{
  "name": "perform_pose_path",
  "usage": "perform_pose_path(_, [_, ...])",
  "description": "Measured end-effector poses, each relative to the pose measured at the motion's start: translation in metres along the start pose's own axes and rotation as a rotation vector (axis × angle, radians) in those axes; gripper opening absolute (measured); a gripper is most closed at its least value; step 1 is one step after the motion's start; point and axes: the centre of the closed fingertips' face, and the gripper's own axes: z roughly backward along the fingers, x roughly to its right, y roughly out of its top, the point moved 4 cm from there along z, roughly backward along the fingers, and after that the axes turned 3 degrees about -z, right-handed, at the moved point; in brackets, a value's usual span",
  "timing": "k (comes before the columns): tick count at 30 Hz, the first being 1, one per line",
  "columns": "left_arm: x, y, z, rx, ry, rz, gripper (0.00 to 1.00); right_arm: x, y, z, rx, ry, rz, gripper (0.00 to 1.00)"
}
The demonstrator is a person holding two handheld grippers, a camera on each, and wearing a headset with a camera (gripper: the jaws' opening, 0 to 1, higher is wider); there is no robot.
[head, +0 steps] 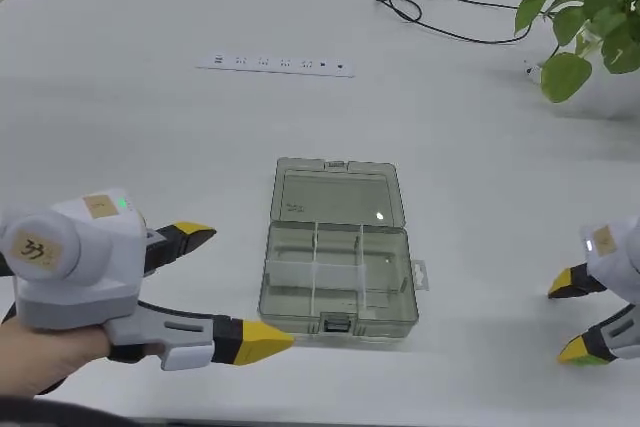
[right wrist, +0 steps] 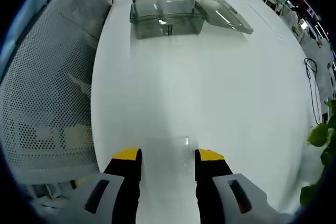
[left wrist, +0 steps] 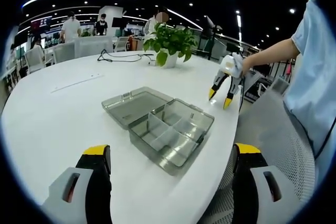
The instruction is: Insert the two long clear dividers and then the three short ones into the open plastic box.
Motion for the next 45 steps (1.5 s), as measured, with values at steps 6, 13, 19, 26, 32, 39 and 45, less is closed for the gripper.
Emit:
perform_pose_path(6, [0.001, 0.0, 0.0, 0.004, -0.001, 0.003, 0.99, -0.004, 0.002, 0.002, -0.024, 0.0, 0.018, 0.33])
perform_pose_path(13, [0.002, -0.001, 0.0, 0.009, 0.0, 0.005, 0.98, -0.006, 0.004, 0.002, -0.041, -0.004, 0.013, 0.33])
perform_pose_path(19, [0.002, 0.0, 0.001, 0.015, 0.002, 0.006, 0.98, -0.006, 0.006, 0.002, -0.065, -0.004, 0.021, 0.32])
perform_pose_path(26, [0.003, 0.001, 0.0, 0.02, 0.003, 0.005, 0.97, -0.006, 0.006, 0.002, -0.07, -0.005, 0.03, 0.32])
perform_pose_path(32, [0.004, 0.0, -0.001, 0.018, 0.002, 0.013, 0.97, -0.005, 0.005, 0.002, -0.067, -0.007, 0.025, 0.32])
perform_pose_path(39, [0.005, 0.0, -0.003, 0.009, -0.007, 0.024, 0.97, 0.003, 0.001, -0.001, -0.064, -0.015, 0.045, 0.32])
perform_pose_path(45, [0.004, 0.002, -0.005, 0.018, -0.01, 0.044, 0.95, 0.011, 0.012, 0.006, -0.017, -0.053, 0.03, 0.32])
